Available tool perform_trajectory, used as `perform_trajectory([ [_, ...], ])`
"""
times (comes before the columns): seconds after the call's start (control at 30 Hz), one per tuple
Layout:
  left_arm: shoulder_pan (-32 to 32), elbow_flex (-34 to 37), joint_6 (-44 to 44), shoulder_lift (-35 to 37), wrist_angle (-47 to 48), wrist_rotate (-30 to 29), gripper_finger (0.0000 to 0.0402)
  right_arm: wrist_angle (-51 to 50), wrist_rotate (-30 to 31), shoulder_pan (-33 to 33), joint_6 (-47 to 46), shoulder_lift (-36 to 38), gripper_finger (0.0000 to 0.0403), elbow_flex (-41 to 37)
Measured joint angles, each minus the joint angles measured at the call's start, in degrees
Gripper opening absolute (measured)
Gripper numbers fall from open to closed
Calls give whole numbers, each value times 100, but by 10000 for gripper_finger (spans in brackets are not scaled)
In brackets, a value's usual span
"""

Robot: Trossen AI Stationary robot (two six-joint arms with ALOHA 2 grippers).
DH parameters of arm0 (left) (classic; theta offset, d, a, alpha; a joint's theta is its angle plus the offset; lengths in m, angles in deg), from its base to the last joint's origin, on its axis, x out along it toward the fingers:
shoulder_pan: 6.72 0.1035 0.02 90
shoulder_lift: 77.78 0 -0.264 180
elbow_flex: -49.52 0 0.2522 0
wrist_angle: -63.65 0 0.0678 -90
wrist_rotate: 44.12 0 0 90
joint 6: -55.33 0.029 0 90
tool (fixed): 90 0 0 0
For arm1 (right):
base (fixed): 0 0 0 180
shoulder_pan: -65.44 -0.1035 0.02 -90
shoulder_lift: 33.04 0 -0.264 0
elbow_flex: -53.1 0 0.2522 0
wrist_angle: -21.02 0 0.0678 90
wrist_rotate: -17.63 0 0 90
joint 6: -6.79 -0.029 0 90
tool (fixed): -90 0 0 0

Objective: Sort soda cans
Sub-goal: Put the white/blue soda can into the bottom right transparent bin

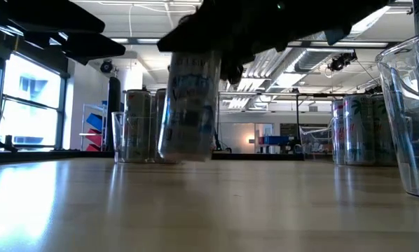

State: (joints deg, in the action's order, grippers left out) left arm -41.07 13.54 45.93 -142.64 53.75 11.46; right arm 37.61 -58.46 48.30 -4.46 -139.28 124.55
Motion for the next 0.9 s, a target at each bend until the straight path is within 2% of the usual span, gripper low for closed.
perform_trajectory([
  [0.43, 2, 0, -256, 0, 22, -37, 291, -206, -120, 36, -447, 0, 245, -161],
  [0.67, 2, 0, -256, 0, 24, -37, 291, -239, -339, 53, -524, 15, 301, -159],
  [0.8, 2, 0, -259, 0, 24, -37, 291, -331, -334, 68, -529, 21, 310, -117],
  [0.9, 2, -2, -347, 0, 28, -35, 291, -814, -321, 68, -528, 114, 311, 77],
])
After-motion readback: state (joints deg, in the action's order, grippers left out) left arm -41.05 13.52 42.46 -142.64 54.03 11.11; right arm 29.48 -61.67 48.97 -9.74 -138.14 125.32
